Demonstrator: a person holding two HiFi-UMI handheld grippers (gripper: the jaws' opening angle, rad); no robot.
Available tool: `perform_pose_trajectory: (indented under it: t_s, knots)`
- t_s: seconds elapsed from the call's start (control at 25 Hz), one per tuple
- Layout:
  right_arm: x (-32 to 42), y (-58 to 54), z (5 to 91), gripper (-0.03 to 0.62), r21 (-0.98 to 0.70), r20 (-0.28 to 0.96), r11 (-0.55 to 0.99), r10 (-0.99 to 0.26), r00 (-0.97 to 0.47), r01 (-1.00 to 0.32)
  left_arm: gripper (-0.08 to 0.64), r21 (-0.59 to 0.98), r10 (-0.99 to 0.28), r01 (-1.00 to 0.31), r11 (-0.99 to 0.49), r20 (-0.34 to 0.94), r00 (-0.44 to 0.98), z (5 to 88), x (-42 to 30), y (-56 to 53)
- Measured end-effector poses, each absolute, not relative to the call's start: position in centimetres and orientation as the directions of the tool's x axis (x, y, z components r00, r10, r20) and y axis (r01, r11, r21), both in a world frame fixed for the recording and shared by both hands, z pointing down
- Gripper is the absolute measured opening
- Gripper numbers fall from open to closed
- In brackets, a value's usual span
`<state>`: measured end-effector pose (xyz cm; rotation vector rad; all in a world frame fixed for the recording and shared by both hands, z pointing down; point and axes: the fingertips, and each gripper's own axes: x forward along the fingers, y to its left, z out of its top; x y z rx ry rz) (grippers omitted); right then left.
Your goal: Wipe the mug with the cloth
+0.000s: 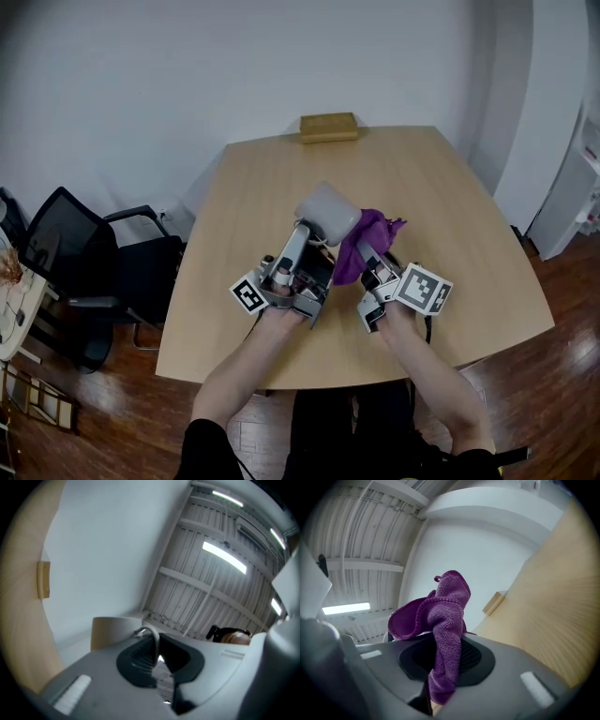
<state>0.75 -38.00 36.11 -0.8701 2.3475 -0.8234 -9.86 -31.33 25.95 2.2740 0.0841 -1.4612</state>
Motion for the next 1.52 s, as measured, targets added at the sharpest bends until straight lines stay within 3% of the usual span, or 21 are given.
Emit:
perform_pose_trajectory:
  t_s: [0.12, 0.32, 0.44, 0.76, 0.92, 1.2, 1.36, 1.52]
  knots:
    - [1.8, -36.4, 34.1, 0.075, -0.654, -0.325, 0.653, -0.699, -0.637, -0.383, 0.031, 0.331, -0.197, 0.262, -0.907, -0.881, 0.430, 26.0, -10.3, -31.6]
    - [0.7, -32.1, 28.5, 0.075, -0.424, -0.468, 0.800, -0.594, -0.654, -0.424, 0.031, 0.346, -0.221, 0.252, -0.904, -0.881, 0.418, 26.1, -10.7, -32.1]
    - [-0.9, -32.4, 29.4, 0.075, -0.429, -0.420, 0.798, -0.591, -0.689, -0.423, 0.031, 0.344, -0.211, 0.265, -0.901, -0.880, 0.425, 26.0, -10.3, -31.7]
    - [-1.0, -37.0, 35.5, 0.075, -0.658, -0.261, 0.661, -0.649, -0.714, -0.360, 0.031, 0.338, -0.181, 0.283, -0.898, -0.868, 0.462, 26.0, -9.5, -31.3]
    - [1.4, -37.4, 36.6, 0.075, -0.726, -0.262, 0.597, -0.699, -0.665, -0.341, 0.031, 0.323, -0.176, 0.280, -0.904, -0.878, 0.445, 25.6, -9.9, -31.2]
    - [1.8, -32.3, 29.8, 0.075, -0.542, -0.507, 0.794, -0.570, -0.647, -0.275, 0.031, 0.337, -0.215, 0.273, -0.901, -0.894, 0.393, 25.8, -11.1, -32.0]
    - [-1.9, -31.4, 29.4, 0.075, -0.459, -0.451, 0.840, -0.501, -0.739, -0.289, 0.031, 0.304, -0.175, 0.295, -0.906, -0.902, 0.395, 25.2, -11.0, -31.6]
    - [-2.5, -32.6, 31.1, 0.074, -0.482, -0.372, 0.813, -0.528, -0.764, -0.327, 0.031, 0.271, -0.127, 0.302, -0.914, -0.898, 0.421, 25.1, -10.0, -30.5]
